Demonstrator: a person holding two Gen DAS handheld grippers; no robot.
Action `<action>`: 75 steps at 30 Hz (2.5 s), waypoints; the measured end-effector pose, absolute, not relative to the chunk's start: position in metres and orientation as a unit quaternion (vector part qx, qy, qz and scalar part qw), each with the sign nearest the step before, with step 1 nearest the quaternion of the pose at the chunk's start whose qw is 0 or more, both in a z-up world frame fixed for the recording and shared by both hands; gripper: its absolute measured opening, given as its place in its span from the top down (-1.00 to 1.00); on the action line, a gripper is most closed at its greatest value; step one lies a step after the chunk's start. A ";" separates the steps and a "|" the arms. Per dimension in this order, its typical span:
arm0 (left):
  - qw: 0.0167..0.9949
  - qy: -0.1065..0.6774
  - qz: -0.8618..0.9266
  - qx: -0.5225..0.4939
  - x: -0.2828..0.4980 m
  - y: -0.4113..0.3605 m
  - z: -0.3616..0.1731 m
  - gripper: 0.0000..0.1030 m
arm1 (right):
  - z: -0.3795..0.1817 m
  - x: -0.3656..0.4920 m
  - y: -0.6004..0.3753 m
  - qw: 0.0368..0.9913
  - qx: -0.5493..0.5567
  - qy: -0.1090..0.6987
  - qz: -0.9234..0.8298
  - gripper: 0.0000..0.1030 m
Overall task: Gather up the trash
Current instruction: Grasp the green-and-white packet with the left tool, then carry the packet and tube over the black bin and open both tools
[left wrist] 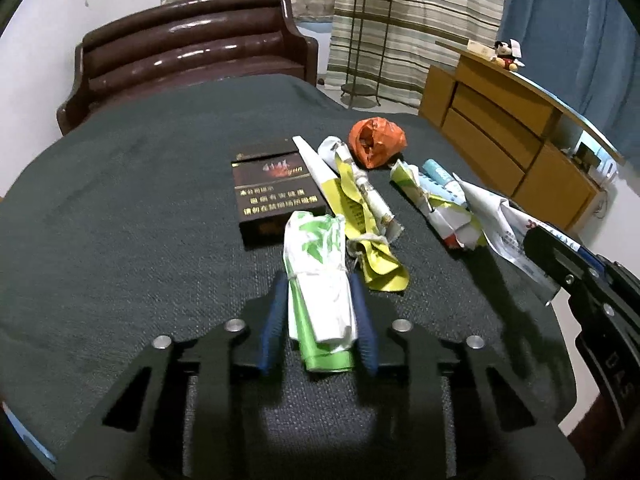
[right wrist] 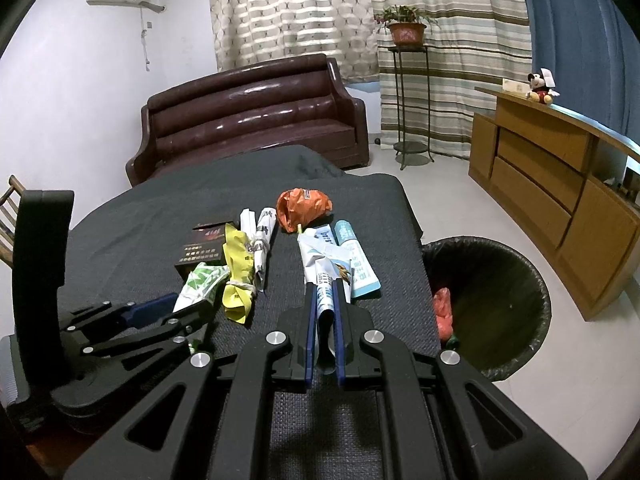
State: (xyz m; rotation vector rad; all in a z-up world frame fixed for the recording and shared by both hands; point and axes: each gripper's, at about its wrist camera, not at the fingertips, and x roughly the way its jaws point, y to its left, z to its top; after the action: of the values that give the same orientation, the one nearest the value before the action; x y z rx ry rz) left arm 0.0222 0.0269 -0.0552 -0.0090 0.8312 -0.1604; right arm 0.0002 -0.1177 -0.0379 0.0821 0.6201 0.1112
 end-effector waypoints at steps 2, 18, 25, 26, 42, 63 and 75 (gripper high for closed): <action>0.912 0.402 -0.080 -0.005 0.020 0.028 -0.055 0.43 | -0.039 0.001 -0.118 0.950 0.040 0.306 0.055 0.84; 0.926 0.367 -0.084 -0.021 -0.005 0.045 -0.031 0.48 | -0.041 0.001 -0.118 0.950 0.043 0.303 0.061 0.84; 0.937 0.335 -0.096 -0.018 -0.008 0.036 -0.008 0.48 | -0.029 -0.005 -0.122 0.956 0.043 0.284 0.061 0.84; 0.938 0.331 -0.099 -0.017 -0.007 0.034 -0.006 0.48 | -0.026 -0.005 -0.124 0.957 0.043 0.280 0.058 0.84; 0.934 0.313 -0.169 0.023 0.043 -0.068 0.003 0.48 | -0.022 0.026 -0.207 0.960 0.023 0.276 -0.040 0.84; 0.914 0.352 -0.182 0.087 0.093 -0.170 -0.033 0.47 | -0.043 0.050 -0.271 0.951 0.042 0.299 -0.070 0.84; 0.913 0.357 -0.170 0.102 0.104 -0.184 -0.041 0.03 | -0.051 0.059 -0.283 0.948 0.067 0.304 -0.067 0.41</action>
State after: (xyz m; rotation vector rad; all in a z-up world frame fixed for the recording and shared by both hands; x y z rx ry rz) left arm 0.1037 -0.1837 -0.0411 0.2098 0.7346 -0.3506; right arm 0.0593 -0.2825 -0.0513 0.1374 0.6178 -0.1355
